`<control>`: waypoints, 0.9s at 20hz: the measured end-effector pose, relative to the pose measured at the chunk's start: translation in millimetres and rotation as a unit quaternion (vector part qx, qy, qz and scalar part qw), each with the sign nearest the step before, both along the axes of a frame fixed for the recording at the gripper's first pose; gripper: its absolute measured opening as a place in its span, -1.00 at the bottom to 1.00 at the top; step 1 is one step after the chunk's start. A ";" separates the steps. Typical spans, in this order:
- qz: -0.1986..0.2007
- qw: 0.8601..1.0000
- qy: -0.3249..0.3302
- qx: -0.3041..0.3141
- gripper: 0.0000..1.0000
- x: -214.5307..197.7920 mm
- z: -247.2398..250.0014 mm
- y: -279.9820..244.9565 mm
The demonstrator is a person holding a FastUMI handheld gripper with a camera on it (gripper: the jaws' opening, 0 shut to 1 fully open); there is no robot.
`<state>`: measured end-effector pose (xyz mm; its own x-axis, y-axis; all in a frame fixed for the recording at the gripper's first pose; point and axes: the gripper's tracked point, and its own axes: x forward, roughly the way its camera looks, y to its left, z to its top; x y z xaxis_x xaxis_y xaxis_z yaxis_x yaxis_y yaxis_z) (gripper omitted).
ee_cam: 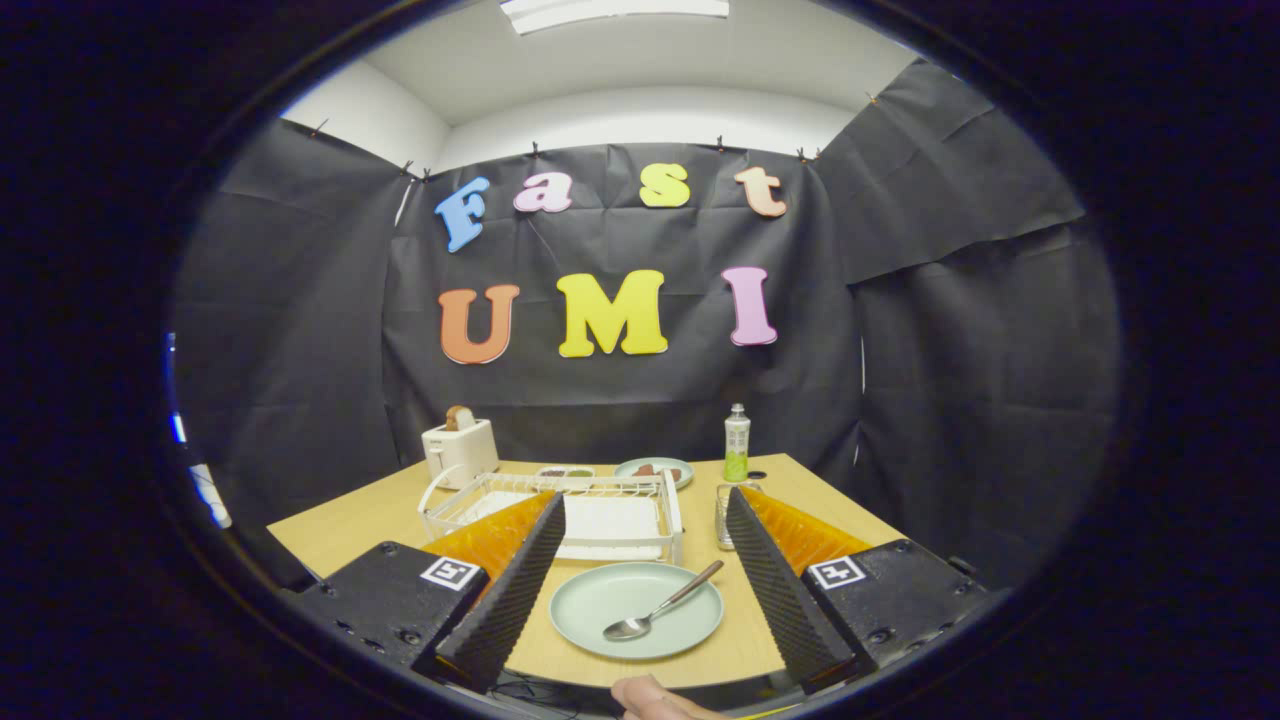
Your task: Take the plate from the dish rack, then take the spoon from the basket and place it into the plate.
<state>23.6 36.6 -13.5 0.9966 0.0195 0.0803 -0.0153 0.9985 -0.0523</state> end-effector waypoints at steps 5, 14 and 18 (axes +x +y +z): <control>0.011 1.000 -0.020 -0.005 1.00 -25.7 17.7 2.8; 0.026 0.999 -0.022 -0.016 1.00 -39.8 21.7 12.5; 0.030 0.999 -0.012 -0.011 1.00 -38.3 20.5 11.8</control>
